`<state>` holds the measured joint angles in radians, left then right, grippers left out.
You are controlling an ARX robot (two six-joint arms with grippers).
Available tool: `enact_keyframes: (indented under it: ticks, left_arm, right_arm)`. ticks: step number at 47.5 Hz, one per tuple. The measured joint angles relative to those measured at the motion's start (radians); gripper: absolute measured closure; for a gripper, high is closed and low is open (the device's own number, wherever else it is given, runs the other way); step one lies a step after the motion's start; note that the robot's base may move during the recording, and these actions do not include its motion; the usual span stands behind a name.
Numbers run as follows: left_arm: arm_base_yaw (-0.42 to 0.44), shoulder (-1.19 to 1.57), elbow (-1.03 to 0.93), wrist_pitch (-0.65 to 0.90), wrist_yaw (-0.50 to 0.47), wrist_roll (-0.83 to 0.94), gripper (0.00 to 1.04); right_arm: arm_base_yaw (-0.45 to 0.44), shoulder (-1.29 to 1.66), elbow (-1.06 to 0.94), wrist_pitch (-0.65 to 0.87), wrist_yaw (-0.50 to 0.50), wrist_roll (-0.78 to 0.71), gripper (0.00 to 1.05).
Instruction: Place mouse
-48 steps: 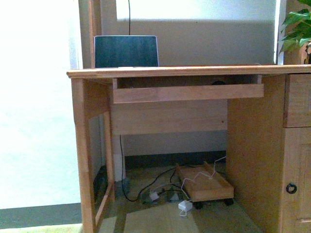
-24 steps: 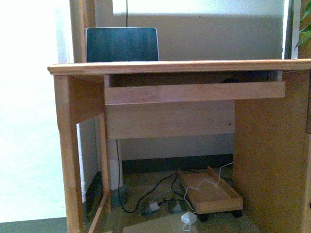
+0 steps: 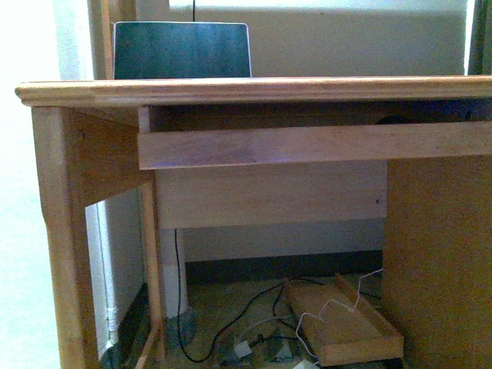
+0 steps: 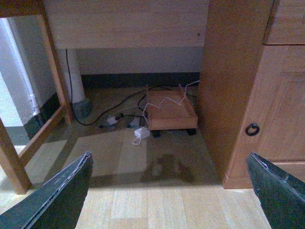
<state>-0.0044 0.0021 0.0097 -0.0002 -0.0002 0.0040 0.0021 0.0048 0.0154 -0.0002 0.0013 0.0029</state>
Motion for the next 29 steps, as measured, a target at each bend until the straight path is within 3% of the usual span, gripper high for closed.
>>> enact_keyframes:
  ticks: [29]
  left_arm:
    - [0.000, 0.001, 0.000, 0.000, 0.000, 0.000, 0.08]
  right_arm:
    - [0.000, 0.000, 0.000, 0.000, 0.000, 0.000, 0.07]
